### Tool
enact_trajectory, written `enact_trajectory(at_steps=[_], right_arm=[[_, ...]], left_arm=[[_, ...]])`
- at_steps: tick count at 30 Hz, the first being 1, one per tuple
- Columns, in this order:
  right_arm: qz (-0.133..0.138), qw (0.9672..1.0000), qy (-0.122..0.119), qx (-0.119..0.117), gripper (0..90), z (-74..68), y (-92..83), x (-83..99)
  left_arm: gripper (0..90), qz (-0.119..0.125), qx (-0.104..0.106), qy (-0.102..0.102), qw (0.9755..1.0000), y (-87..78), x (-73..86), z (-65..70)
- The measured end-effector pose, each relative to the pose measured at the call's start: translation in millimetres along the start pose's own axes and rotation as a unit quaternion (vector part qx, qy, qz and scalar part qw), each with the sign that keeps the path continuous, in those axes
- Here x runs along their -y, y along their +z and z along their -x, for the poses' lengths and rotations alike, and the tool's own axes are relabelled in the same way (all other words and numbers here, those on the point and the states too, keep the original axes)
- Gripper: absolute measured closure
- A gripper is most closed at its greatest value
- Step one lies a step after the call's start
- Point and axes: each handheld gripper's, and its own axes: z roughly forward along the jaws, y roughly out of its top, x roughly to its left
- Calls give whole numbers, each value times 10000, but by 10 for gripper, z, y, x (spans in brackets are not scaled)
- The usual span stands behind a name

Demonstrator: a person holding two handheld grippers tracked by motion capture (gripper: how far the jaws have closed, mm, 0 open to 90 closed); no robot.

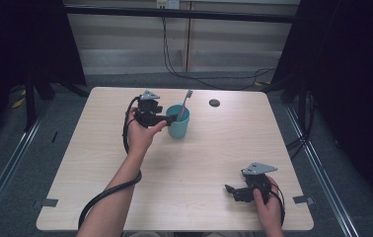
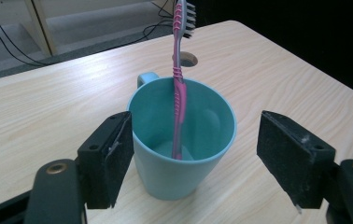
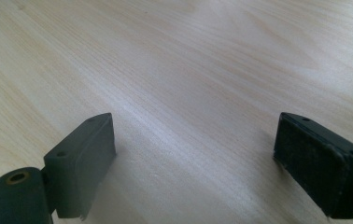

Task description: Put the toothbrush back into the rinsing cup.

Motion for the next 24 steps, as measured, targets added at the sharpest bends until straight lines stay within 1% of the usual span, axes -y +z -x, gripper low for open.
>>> enact_trajectory(at_steps=[4, 7, 8, 17, 23, 24], right_arm=[[-3, 10000, 6, -2, 121, -1, 0, 0], [-1, 10000, 2, -1, 121, 0, 0, 0], [0, 10000, -3, -2, 121, 0, 0, 0], [1, 10000, -8, -5, 121, 0, 0, 0], [0, 10000, -6, -6, 121, 0, 0, 0], [-3, 10000, 1, -5, 121, -1, -1, -1]], left_arm=[[269, -12, 21, -9, 10000, -38, 22, -11], [257, -72, 30, -8, 10000, -69, 33, -28], [253, -31, 39, -30, 10000, -82, 40, -31], [229, -94, 100, -83, 9999, -170, 101, -72], [220, -84, 143, -101, 9998, -222, 122, -105], [214, -87, 153, -134, 9998, -232, 130, -112]])
